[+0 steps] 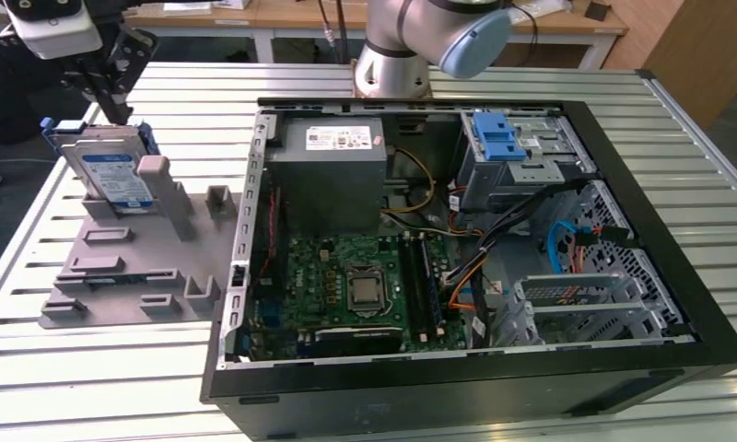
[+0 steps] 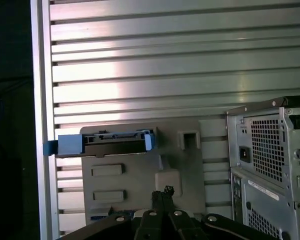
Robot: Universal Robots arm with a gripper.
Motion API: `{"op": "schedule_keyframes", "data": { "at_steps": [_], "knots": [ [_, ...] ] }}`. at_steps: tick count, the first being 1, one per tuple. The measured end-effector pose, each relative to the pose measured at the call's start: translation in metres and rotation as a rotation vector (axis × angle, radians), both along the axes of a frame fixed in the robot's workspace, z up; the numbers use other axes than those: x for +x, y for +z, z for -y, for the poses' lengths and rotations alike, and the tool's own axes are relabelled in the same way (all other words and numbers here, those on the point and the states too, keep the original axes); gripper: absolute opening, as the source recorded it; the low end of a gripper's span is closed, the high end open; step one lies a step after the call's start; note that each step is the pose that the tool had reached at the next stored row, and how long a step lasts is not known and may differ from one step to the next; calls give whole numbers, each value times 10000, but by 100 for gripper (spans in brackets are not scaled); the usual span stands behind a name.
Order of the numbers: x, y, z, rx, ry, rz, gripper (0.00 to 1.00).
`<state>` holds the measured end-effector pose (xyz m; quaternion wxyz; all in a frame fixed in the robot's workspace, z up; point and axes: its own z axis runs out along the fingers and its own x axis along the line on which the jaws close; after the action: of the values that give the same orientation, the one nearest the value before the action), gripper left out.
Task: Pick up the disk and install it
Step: 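Reach for the disk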
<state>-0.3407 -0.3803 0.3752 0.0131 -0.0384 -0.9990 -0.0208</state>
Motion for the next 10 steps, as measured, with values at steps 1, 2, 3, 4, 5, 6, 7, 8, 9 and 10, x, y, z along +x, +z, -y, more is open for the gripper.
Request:
{"op": "schedule_keyframes", "data": {
  "at_steps": [1, 2, 3, 4, 5, 6, 7, 8, 9, 10],
  "knots": [
    [-32, -5, -16, 0, -1, 0, 11],
    [-57, -12, -38, 2, -1, 3, 11],
    [-86, -16, -61, 1, -1, 1, 11],
    [-117, -19, -84, 0, 0, -1, 11],
    [-150, -21, -97, -1, 0, -2, 11],
    [-183, -25, -106, 0, -2, 0, 11],
    [-217, -29, -112, 0, -2, 0, 11],
    [-248, -34, -118, 0, -1, 0, 11],
    [-279, -40, -124, 1, -1, 1, 11],
    [-305, -43, -129, 0, 0, 0, 11]
  ]
}}
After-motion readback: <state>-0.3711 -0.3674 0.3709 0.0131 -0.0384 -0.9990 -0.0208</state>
